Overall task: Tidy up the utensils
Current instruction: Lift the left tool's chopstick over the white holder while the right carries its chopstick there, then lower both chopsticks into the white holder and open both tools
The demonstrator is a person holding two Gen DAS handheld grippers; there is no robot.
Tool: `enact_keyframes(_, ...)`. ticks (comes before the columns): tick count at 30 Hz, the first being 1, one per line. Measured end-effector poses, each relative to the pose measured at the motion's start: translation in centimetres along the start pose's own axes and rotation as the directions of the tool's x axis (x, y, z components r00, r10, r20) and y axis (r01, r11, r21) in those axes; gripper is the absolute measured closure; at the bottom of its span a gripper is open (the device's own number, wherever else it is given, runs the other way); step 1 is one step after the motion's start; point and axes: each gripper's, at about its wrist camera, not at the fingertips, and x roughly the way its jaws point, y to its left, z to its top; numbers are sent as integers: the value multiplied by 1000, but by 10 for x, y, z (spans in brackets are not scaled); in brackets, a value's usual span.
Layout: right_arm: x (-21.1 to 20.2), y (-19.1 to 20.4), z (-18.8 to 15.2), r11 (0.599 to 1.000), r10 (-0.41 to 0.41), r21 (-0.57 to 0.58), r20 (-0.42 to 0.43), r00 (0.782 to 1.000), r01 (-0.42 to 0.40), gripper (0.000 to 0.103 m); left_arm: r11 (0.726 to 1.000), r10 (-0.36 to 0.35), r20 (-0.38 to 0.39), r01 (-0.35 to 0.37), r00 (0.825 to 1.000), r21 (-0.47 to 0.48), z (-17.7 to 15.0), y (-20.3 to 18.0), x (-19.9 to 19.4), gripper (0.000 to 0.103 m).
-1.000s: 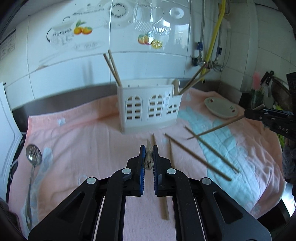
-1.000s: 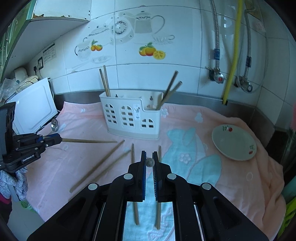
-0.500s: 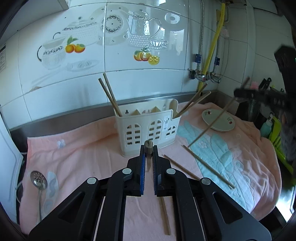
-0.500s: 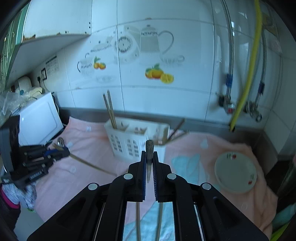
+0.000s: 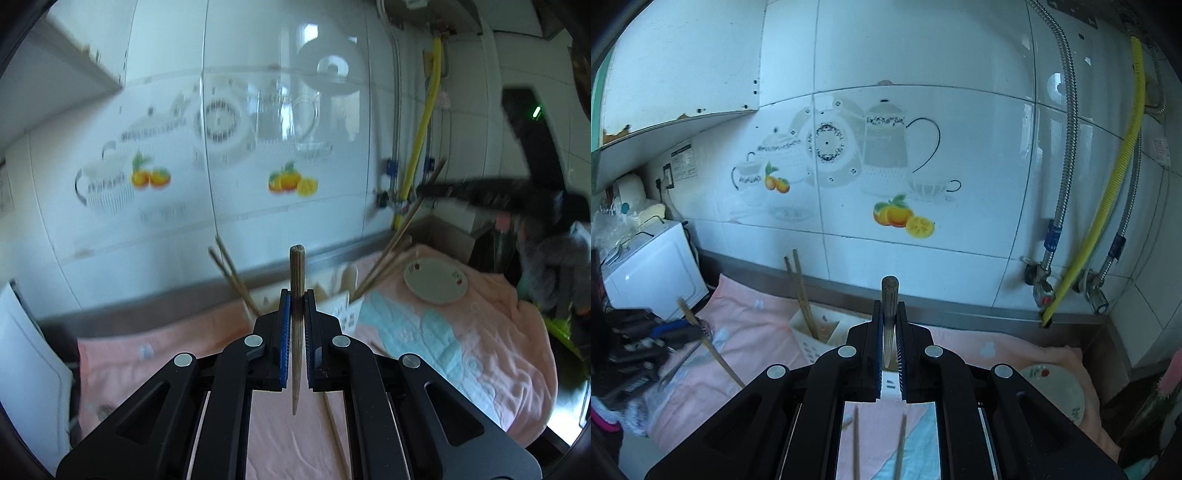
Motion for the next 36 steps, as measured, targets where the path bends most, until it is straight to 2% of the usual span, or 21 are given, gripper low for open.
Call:
enact_keyframes(9,42,-1,-8,1000,-14,-2,-55,998,13,97,999,35,149,-39,988,24,67,3,-1,97)
enact_keyframes(15,56,-2,-13,1000,-10,-4,-79,997,9,97,999,44,194,-39,980,-26,84,16,23,97)
enact_keyframes(21,62,-5,-15,1000,-12,-8,-92,996,11,97,993,53,169,-34,984,-115,75,35,60,97)
enact_keyframes(27,65,-10,-19,1000,-12,-1,-99,995,12,97,978,68,100,-46,993,-201,54,56,91,97)
enact_keyframes(29,67,-11,-20,1000,-11,0,-103,995,11,97,972,45,73,-27,996,-234,45,64,99,97)
enact_keyframes(36,73,-9,-24,1000,-5,4,-115,993,6,97,963,25,-2,-25,1000,-268,26,75,116,96)
